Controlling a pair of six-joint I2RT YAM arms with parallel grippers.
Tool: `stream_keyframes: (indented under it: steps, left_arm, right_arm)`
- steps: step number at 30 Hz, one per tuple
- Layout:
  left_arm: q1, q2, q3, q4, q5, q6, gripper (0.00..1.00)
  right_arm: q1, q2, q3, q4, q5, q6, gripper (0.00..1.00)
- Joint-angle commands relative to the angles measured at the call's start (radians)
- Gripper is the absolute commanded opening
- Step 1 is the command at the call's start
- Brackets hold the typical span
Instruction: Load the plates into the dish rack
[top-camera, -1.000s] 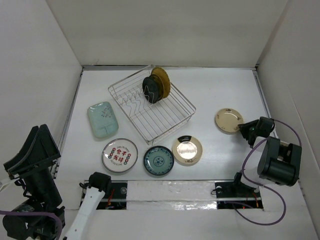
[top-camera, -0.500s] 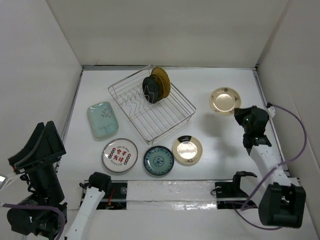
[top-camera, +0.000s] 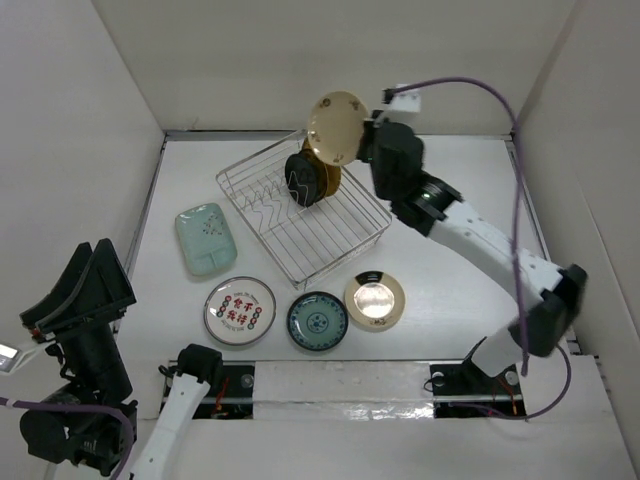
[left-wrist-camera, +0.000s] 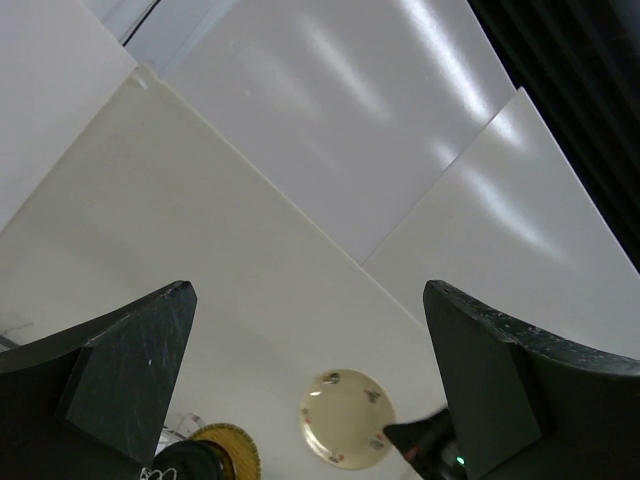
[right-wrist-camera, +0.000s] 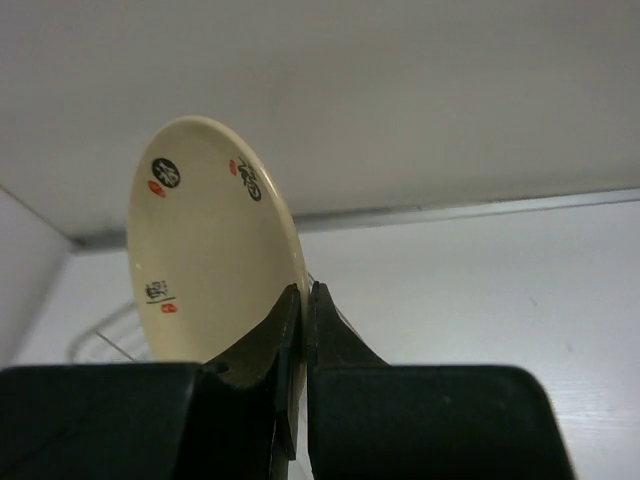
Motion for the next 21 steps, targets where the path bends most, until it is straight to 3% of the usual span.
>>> stream_keyframes:
  steps: [1, 2, 4, 9, 13, 16, 17, 20, 21]
  left_arm:
    - [0.003, 0.010, -0.025, 0.078, 0.075, 0.054, 0.99]
    - [0.004, 0.005, -0.037, 0.086, 0.080, 0.057, 0.99]
    - [0.014, -0.004, -0.056, 0.121, 0.103, 0.049, 0.99]
    - [0.040, -0.001, -0.085, 0.154, 0.149, 0.063, 0.99]
    - [0.040, 0.005, -0.091, 0.154, 0.149, 0.065, 0.96]
    - [0.040, 0.003, -0.096, 0.155, 0.147, 0.065, 0.58]
    - [0.040, 0.002, -0.094, 0.155, 0.149, 0.065, 0.31]
    - [0.040, 0.000, -0.088, 0.155, 0.161, 0.062, 0.04]
    - [0.040, 0.000, -0.088, 0.152, 0.166, 0.060, 0.03]
  right_arm:
    - [0.066, 0.218, 0.242, -0.200, 0.199, -0.256, 0.00]
    - [0.077, 0.329, 0.307, -0.258, 0.220, -0.272, 0.00]
    - [0.101, 0.427, 0.470, -0.312, 0.275, -0.329, 0.00]
    - [0.135, 0.655, 0.700, -0.346, 0.334, -0.410, 0.00]
    - [0.158, 0.723, 0.731, -0.337, 0.322, -0.426, 0.00]
    - [0.167, 0.760, 0.728, -0.327, 0.304, -0.427, 0.00]
    - [0.167, 0.771, 0.728, -0.326, 0.300, -0.427, 0.00]
    - [0.177, 0.820, 0.723, -0.320, 0.274, -0.418, 0.00]
    - [0.177, 0.830, 0.720, -0.311, 0.270, -0.417, 0.00]
